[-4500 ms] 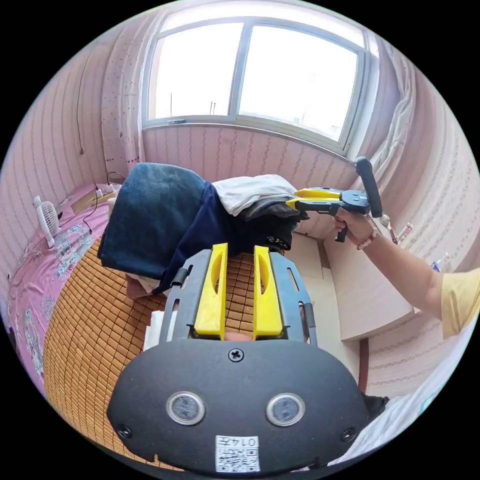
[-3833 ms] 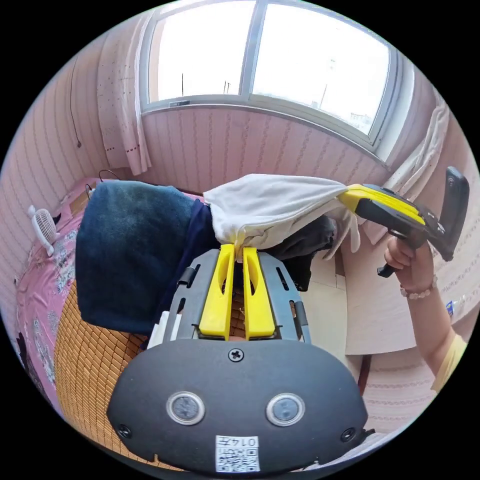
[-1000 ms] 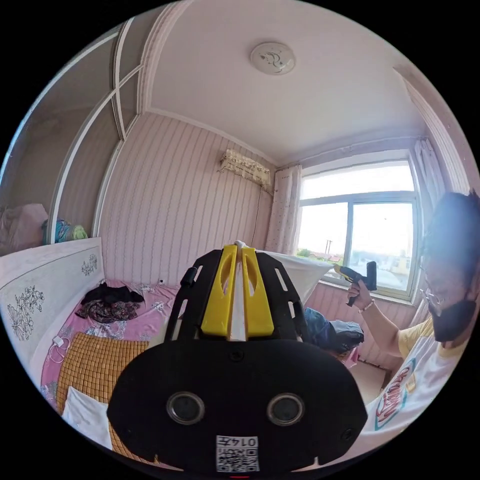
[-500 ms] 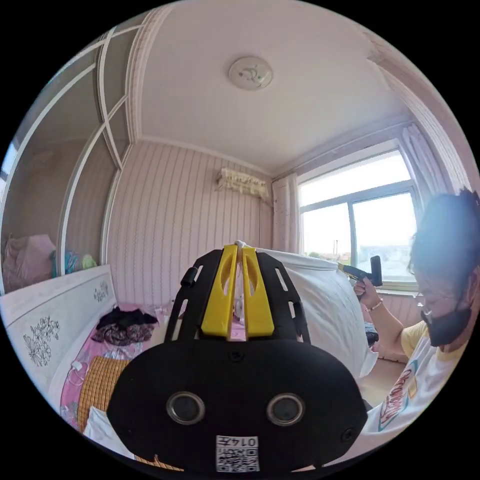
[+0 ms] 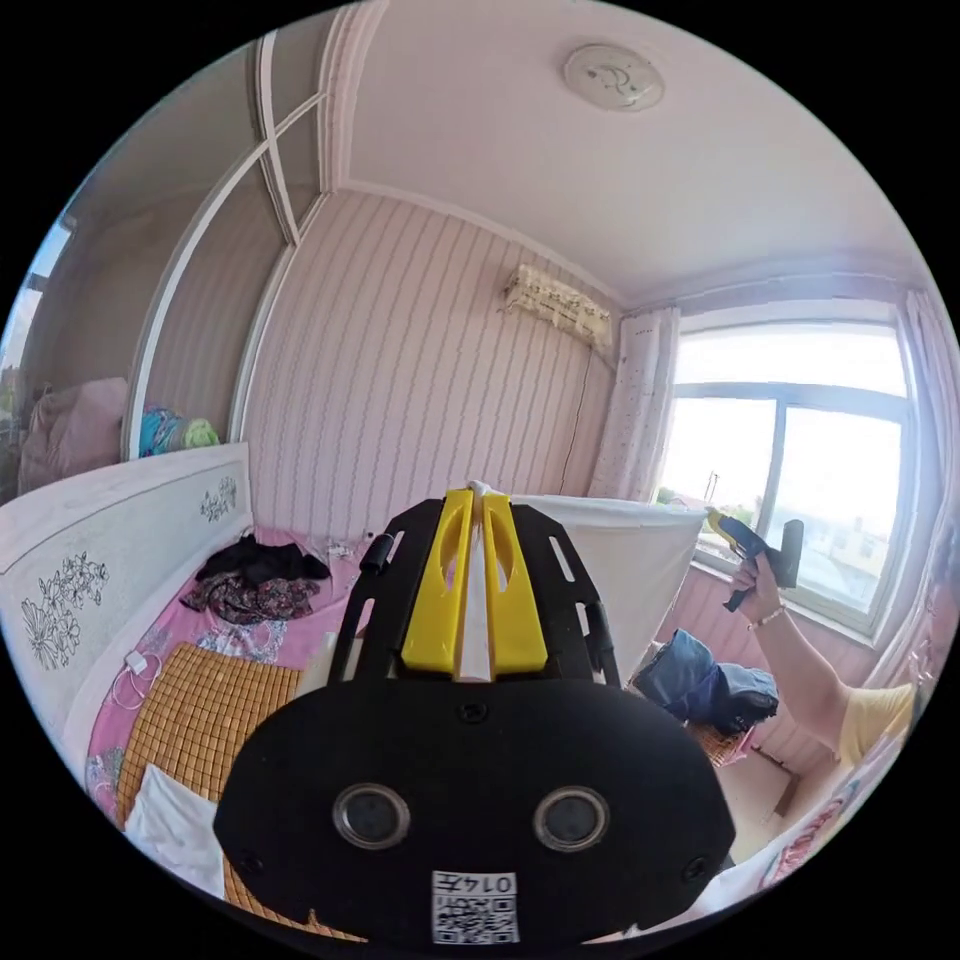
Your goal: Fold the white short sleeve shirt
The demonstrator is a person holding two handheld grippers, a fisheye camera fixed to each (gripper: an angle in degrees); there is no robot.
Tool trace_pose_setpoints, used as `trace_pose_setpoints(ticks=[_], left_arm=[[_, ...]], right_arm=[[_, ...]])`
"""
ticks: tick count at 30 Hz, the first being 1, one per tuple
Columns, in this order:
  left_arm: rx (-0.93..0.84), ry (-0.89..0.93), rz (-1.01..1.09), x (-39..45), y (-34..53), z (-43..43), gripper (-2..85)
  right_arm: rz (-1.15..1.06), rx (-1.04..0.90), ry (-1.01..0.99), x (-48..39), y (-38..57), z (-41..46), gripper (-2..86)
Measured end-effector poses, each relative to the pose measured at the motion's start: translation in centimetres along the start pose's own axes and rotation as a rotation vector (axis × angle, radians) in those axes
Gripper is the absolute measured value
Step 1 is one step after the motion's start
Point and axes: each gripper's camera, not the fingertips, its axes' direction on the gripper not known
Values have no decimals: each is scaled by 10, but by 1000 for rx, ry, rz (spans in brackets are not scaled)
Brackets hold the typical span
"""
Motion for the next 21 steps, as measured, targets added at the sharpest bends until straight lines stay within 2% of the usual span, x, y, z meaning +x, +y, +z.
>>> trace_pose_setpoints(ticks=[3, 8, 13, 16, 21], left_arm=[[-69, -8, 13, -9, 39, 12, -10], [-409, -7, -95, -48, 180, 68, -10], [-730, -41, -338, -89, 339, 128, -9], [-859, -82, -466, -104, 409, 147, -9], [-1006, -113, -481, -111, 464, 160, -9]], right_arm=[[-63, -19, -24, -4, 23, -3, 7], [-8, -268, 45, 33, 140, 22, 7], [310, -612, 151, 101, 327, 72, 8], [589, -687, 166, 133, 414, 85, 8], [650, -873, 255, 144, 482, 99, 7]])
